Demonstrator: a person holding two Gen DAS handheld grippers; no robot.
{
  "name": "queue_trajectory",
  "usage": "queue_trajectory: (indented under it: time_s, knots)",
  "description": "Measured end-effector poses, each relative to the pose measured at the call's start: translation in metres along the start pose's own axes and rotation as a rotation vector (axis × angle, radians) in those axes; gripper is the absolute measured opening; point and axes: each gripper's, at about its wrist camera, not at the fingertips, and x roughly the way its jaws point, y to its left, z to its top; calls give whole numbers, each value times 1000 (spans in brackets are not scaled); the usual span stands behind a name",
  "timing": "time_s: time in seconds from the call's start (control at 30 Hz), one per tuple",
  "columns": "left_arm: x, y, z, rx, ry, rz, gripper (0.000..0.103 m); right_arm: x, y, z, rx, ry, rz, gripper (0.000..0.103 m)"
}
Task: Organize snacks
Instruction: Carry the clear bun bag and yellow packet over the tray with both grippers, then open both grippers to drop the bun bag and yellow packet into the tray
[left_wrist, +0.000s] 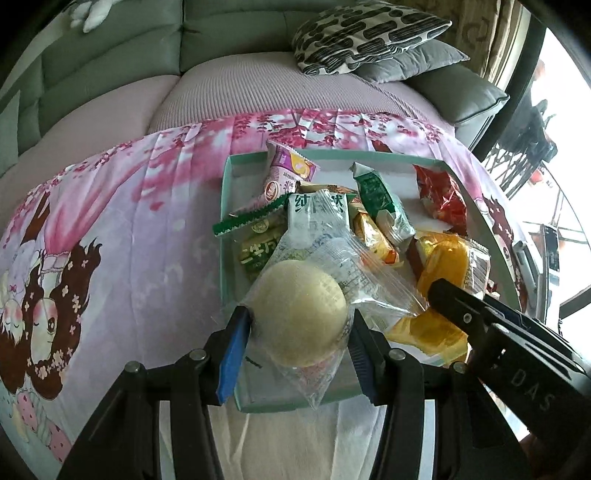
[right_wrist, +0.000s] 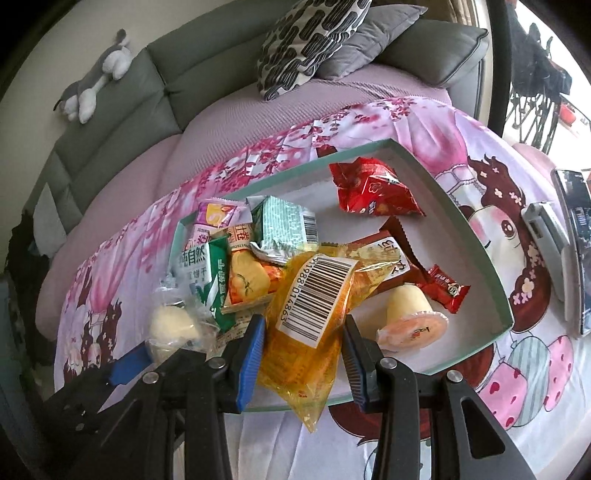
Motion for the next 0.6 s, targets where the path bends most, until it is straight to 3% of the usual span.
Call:
queue_trajectory:
  time_s: [0.6]
  knots:
    - [6,-3,0,37,27,23,58,4,0,2,-9,15,9,45]
